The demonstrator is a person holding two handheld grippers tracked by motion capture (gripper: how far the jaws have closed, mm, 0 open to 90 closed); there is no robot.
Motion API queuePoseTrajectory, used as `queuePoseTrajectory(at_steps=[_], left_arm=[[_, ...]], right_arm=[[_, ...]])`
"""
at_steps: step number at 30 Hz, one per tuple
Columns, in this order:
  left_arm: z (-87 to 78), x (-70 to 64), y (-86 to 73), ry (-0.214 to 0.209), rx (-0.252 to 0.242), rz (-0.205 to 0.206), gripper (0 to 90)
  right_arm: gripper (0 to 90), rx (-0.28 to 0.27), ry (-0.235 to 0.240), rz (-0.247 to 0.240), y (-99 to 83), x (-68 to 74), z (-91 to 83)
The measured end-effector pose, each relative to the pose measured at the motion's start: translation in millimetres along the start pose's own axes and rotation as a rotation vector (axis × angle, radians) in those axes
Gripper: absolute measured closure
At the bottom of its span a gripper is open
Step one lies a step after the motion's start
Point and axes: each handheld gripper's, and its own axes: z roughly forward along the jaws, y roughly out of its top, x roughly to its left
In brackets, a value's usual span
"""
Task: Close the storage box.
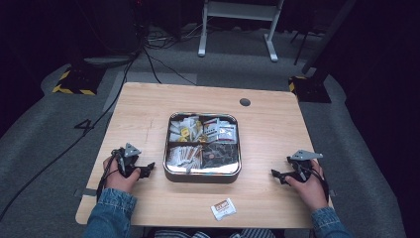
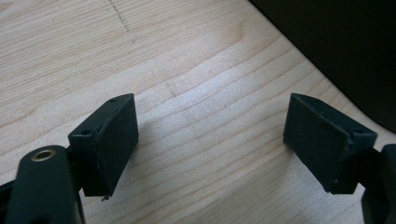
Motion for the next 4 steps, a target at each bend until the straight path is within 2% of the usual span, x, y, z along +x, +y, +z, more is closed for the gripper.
queuePoseTrajectory(at_steps=[4], left_arm=[[0.2, 0.0, 0.2, 0.000, -0.001, -0.001, 18.3]], right_arm=[[7.1, -0.001, 0.002, 0.001, 0.0, -0.1, 0.0]])
